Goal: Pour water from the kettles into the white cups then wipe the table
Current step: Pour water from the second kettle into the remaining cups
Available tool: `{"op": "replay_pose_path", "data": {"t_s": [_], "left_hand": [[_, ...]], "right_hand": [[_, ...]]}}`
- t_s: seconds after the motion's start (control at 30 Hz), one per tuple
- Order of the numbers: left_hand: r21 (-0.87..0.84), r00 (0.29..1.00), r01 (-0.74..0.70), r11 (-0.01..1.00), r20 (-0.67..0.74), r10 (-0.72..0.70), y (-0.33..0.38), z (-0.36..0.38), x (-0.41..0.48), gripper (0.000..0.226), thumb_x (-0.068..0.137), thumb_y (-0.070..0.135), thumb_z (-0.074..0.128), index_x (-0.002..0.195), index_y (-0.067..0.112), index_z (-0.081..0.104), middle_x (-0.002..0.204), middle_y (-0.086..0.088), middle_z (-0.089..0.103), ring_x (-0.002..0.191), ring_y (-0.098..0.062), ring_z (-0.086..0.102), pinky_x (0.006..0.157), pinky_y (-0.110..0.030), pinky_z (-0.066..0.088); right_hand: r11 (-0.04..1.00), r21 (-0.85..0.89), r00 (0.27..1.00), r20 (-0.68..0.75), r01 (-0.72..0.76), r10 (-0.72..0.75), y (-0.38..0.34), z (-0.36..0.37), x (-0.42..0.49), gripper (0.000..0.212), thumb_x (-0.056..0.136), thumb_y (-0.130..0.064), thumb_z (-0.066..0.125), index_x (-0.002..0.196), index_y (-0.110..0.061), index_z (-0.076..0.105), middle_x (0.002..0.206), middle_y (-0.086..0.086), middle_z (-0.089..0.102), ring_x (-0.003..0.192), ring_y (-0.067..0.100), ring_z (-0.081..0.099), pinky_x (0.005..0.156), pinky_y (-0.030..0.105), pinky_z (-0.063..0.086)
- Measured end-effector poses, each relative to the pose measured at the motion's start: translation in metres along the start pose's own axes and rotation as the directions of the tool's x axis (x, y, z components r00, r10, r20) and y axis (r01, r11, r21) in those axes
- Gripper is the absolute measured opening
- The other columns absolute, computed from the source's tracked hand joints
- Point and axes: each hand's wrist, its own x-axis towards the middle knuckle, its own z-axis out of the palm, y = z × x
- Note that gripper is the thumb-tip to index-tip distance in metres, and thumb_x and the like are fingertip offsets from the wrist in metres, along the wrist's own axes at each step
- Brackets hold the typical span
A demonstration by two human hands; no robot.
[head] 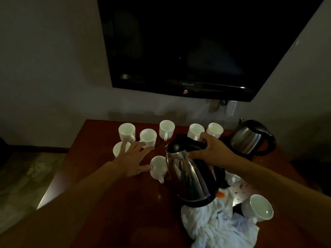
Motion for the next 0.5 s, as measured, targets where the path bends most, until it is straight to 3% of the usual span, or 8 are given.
{"op": "replay_pose_path", "data": {"t_s": [0.17, 0.3, 0.43, 0.5], "left_hand": [[-0.056, 1.000, 0.024, 0.998, 0.004, -0.024, 0.035, -0.015, -0.006, 0.080, 0.090, 0.073, 0.038, 0.156, 0.041, 0.005, 0.166, 0.000, 0.006, 0.153, -0.021, -0.003, 0.118, -0.062, -0.008], [-0.112, 0.998, -0.012, 0.994, -0.070, 0.004, 0.062, -0.030, 0.006, 0.088, 0.080, 0.084, 0.026, 0.155, 0.045, -0.001, 0.164, 0.001, 0.012, 0.152, -0.018, 0.002, 0.118, -0.058, -0.008], [-0.004, 0.988, -0.114, 0.994, -0.107, 0.113, 0.080, -0.055, 0.033, 0.112, 0.059, 0.097, -0.009, 0.156, 0.042, -0.002, 0.164, 0.004, 0.012, 0.151, -0.015, 0.004, 0.118, -0.056, -0.013], [0.006, 0.976, -0.173, 0.985, -0.133, 0.172, 0.088, -0.070, 0.052, 0.101, 0.069, 0.093, 0.000, 0.156, 0.042, -0.002, 0.165, 0.003, 0.011, 0.152, -0.013, 0.003, 0.118, -0.055, -0.015]], "right_hand": [[0.998, 0.061, 0.997, -0.077, 0.022, -0.017, 0.022, -0.007, -0.022, 0.046, 0.076, -0.037, 0.086, 0.098, -0.016, 0.051, 0.090, -0.001, 0.068, 0.081, 0.023, 0.071, 0.070, 0.037, 0.062], [0.991, 0.132, 0.987, -0.158, 0.034, -0.012, 0.040, -0.011, -0.032, 0.043, 0.077, -0.035, 0.086, 0.098, -0.021, 0.051, 0.092, -0.005, 0.067, 0.080, 0.008, 0.068, 0.064, 0.020, 0.055], [0.966, 0.252, 0.968, -0.251, 0.052, 0.013, 0.054, -0.020, -0.040, 0.040, 0.076, -0.033, 0.087, 0.094, -0.024, 0.052, 0.093, -0.003, 0.068, 0.081, 0.011, 0.070, 0.070, 0.029, 0.061], [0.950, 0.306, 0.957, -0.288, 0.055, 0.038, 0.058, -0.030, -0.041, 0.041, 0.077, -0.033, 0.086, 0.101, -0.020, 0.055, 0.094, -0.001, 0.069, 0.081, 0.013, 0.071, 0.070, 0.035, 0.063]]}}
